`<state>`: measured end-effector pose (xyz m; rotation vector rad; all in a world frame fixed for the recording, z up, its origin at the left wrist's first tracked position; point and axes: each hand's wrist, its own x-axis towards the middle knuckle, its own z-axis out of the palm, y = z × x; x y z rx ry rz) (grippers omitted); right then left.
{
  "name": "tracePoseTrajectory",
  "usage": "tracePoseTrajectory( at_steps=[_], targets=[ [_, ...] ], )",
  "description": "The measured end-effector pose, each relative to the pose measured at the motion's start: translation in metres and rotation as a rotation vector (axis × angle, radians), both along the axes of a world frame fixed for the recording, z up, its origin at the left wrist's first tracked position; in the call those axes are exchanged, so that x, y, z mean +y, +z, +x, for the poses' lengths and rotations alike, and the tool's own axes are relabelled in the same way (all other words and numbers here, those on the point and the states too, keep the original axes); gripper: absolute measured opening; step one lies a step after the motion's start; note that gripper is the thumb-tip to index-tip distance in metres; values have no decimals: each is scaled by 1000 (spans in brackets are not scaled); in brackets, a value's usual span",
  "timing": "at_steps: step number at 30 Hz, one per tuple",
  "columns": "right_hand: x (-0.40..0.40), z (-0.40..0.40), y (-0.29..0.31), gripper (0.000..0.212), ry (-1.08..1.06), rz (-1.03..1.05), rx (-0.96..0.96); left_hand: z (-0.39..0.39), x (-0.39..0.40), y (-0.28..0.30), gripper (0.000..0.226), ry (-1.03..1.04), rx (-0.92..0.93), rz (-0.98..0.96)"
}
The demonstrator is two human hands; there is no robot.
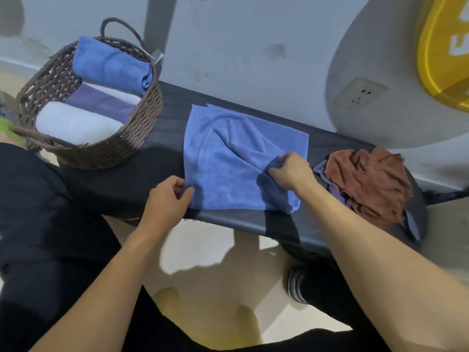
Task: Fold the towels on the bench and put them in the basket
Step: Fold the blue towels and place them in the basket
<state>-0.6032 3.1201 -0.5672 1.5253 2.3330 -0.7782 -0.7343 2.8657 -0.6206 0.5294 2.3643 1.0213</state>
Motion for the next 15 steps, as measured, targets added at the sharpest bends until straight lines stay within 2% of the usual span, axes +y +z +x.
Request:
tracePoseTrajectory(
  at_steps=[3, 6, 9, 12, 15],
  targets=[
    [-9, 39, -15, 37, -68, -8, 6, 1, 3, -1, 8, -30, 40, 4],
    [-17, 56, -21, 46, -2, -67, 16, 2, 6, 0, 10, -19, 57, 12],
    [-9, 63, -14, 30, 42, -158, 21, 0, 6, 1, 11, 0, 67, 23],
    [12, 85, -2, 21, -144, -403, 72, -2, 0, 1, 8, 18, 67, 35],
    [14, 110, 6, 25, -102, -559, -206, -6, -8, 0, 8, -10, -10, -12]
  ],
)
